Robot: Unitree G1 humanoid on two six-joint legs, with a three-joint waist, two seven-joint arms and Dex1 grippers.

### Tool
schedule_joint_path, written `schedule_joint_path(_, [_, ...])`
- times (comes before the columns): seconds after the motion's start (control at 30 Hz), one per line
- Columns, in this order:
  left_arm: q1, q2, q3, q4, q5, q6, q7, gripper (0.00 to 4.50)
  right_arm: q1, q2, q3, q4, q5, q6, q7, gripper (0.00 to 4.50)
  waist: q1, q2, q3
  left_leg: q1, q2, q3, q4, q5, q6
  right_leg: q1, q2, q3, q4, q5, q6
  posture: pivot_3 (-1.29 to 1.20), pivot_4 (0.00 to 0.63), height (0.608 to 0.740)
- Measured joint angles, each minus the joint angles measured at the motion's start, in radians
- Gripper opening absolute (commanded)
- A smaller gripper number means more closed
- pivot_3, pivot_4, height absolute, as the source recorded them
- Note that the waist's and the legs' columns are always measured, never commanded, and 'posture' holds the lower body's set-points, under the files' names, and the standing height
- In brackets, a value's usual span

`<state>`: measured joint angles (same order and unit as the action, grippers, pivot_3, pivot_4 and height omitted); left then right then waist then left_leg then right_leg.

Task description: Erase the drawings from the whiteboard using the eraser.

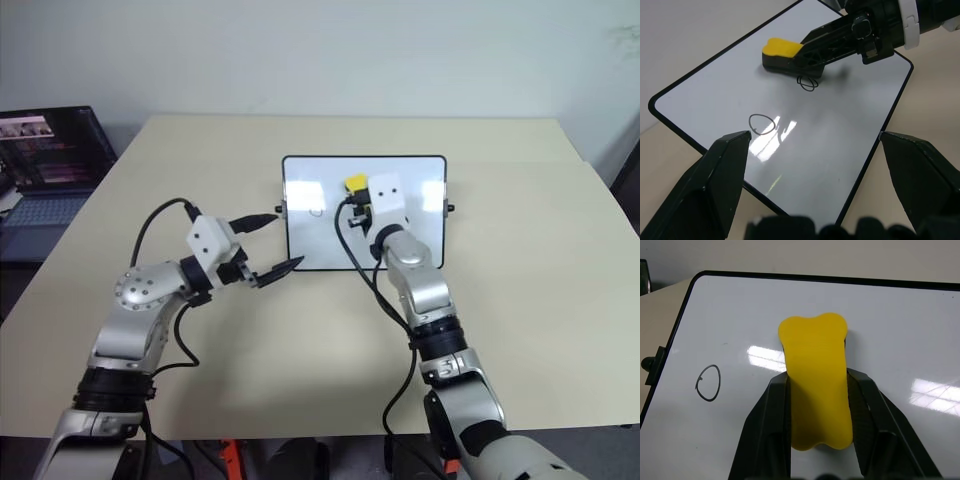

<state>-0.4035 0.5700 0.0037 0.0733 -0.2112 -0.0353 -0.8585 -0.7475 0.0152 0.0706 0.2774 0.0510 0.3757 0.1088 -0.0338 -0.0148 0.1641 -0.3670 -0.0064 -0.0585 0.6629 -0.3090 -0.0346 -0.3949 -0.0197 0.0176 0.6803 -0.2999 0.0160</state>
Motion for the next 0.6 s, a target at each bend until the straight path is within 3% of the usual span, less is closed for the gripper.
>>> schedule_joint_path(0.27, [-0.001,-0.002,0.000,0.000,0.000,0.000,0.002,4.50,0.064,-0.021,0.015,-0.064,-0.010,0.029,0.012,1.23,0.001,0.000,0.000,0.000,0.000,0.000,0.000,0.000,0.000,0.000,0.000,0.000,0.000,0.000,0.000,0.00,0.150,0.740])
schedule_joint_path(0.6, [-0.003,-0.003,0.001,0.001,0.000,0.000,0.000,4.50,0.253,-0.149,0.040,-0.274,-0.029,0.139,0.073,1.23,0.004,-0.001,-0.001,0.004,0.000,-0.002,0.002,0.000,0.000,0.006,0.000,-0.001,0.000,0.000,0.000,0.00,0.150,0.740])
